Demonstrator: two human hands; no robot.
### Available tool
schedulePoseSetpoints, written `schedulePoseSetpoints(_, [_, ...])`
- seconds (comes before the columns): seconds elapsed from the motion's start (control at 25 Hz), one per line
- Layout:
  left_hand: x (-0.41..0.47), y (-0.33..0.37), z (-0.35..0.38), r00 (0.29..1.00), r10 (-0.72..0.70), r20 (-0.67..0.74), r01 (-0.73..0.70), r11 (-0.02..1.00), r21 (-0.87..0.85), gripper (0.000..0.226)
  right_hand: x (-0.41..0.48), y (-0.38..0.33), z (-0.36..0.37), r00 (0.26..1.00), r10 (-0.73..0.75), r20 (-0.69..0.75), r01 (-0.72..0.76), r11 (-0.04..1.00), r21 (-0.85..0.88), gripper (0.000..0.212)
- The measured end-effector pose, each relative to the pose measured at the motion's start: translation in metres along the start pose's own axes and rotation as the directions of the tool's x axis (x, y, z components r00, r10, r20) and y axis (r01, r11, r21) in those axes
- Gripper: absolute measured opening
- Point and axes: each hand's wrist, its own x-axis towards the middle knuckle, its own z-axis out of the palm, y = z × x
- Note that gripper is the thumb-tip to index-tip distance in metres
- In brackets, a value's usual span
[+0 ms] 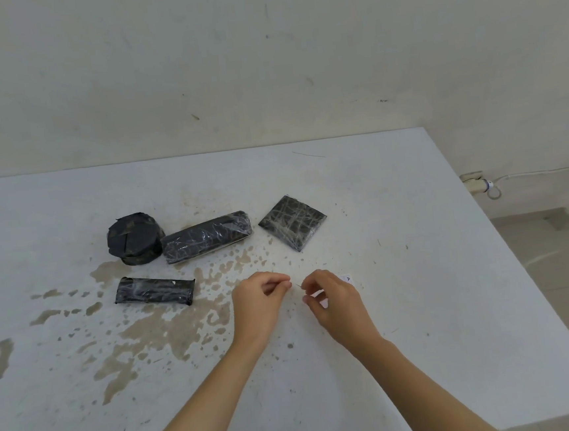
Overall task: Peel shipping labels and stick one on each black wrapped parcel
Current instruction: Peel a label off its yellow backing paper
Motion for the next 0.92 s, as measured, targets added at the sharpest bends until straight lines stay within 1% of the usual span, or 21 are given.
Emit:
schedulePoseSetpoints(0.08, [0.004, 0.005, -0.005, 0.998, -0.040, 0.037, 0.040, 0.999, 0.000, 0.008, 0.005, -0.005, -0.002, 0.999, 0.037, -0.028, -0.037, 0.999, -0.016, 0.016])
schedulePoseSetpoints(0.2, [0.008, 0.012, -0.011, 0.995, -0.067, 0.076, 0.067, 0.998, 0.005, 0.009, 0.015, -0.012, -0.003, 0.998, 0.051, -0.031, -0.052, 0.997, -0.053, 0.005])
schedulePoseSetpoints(0.28, [0.010, 0.017, -0.017, 0.998, -0.044, 0.054, 0.043, 0.999, 0.028, 0.010, 0.019, -0.015, -0.006, 0.990, 0.136, -0.029, -0.137, 0.990, -0.023, 0.007])
schedulePoseSetpoints(0.36, [0.010, 0.020, -0.022, 1.000, -0.009, -0.002, 0.009, 0.999, 0.036, 0.019, 0.026, -0.019, -0.014, 0.957, 0.290, 0.004, -0.288, 0.946, 0.147, 0.008])
schedulePoseSetpoints(0.4, [0.010, 0.021, -0.024, 1.000, -0.014, -0.023, 0.015, 0.999, 0.030, 0.025, 0.029, -0.021, -0.018, 0.937, 0.345, 0.051, -0.346, 0.904, 0.251, 0.007])
schedulePoseSetpoints(0.48, [0.009, 0.021, -0.027, 0.996, -0.083, -0.016, 0.083, 0.997, -0.010, 0.029, 0.033, -0.028, -0.025, 0.921, 0.361, 0.149, -0.390, 0.834, 0.391, 0.006])
schedulePoseSetpoints(0.52, [0.009, 0.021, -0.027, 0.992, -0.127, 0.011, 0.127, 0.990, -0.053, 0.024, 0.035, -0.030, -0.027, 0.918, 0.351, 0.187, -0.397, 0.809, 0.432, 0.007])
schedulePoseSetpoints(0.6, [0.009, 0.021, -0.029, 0.980, -0.187, 0.073, 0.196, 0.970, -0.142, 0.008, 0.037, -0.033, -0.030, 0.910, 0.336, 0.243, -0.414, 0.778, 0.473, 0.009])
schedulePoseSetpoints(0.68, [0.009, 0.022, -0.031, 0.977, -0.189, 0.096, 0.204, 0.962, -0.182, 0.004, 0.038, -0.034, -0.031, 0.901, 0.340, 0.270, -0.433, 0.757, 0.489, 0.008])
schedulePoseSetpoints(0.72, [0.008, 0.023, -0.033, 0.978, -0.185, 0.095, 0.201, 0.958, -0.204, 0.005, 0.037, -0.034, -0.031, 0.909, 0.334, 0.251, -0.416, 0.776, 0.474, 0.007])
schedulePoseSetpoints(0.76, [0.007, 0.025, -0.034, 0.979, -0.186, 0.088, 0.202, 0.952, -0.230, 0.006, 0.036, -0.033, -0.030, 0.933, 0.306, 0.189, -0.358, 0.836, 0.416, 0.008])
schedulePoseSetpoints(0.8, [0.007, 0.026, -0.035, 0.978, -0.194, 0.079, 0.208, 0.943, -0.259, 0.007, 0.035, -0.033, -0.028, 0.966, 0.240, 0.097, -0.258, 0.915, 0.311, 0.012])
schedulePoseSetpoints(0.84, [0.006, 0.027, -0.035, 0.976, -0.207, 0.074, 0.219, 0.933, -0.287, 0.007, 0.034, -0.035, -0.026, 0.990, 0.143, 0.019, -0.144, 0.969, 0.200, 0.017])
schedulePoseSetpoints(0.88, [0.006, 0.029, -0.035, 0.972, -0.220, 0.081, 0.234, 0.919, -0.317, 0.006, 0.033, -0.037, -0.023, 0.999, 0.039, -0.035, -0.035, 0.993, 0.117, 0.018])
schedulePoseSetpoints(0.92, [0.006, 0.031, -0.036, 0.968, -0.231, 0.100, 0.252, 0.903, -0.347, 0.007, 0.033, -0.039, -0.022, 0.997, -0.043, -0.067, 0.047, 0.996, 0.072, 0.017])
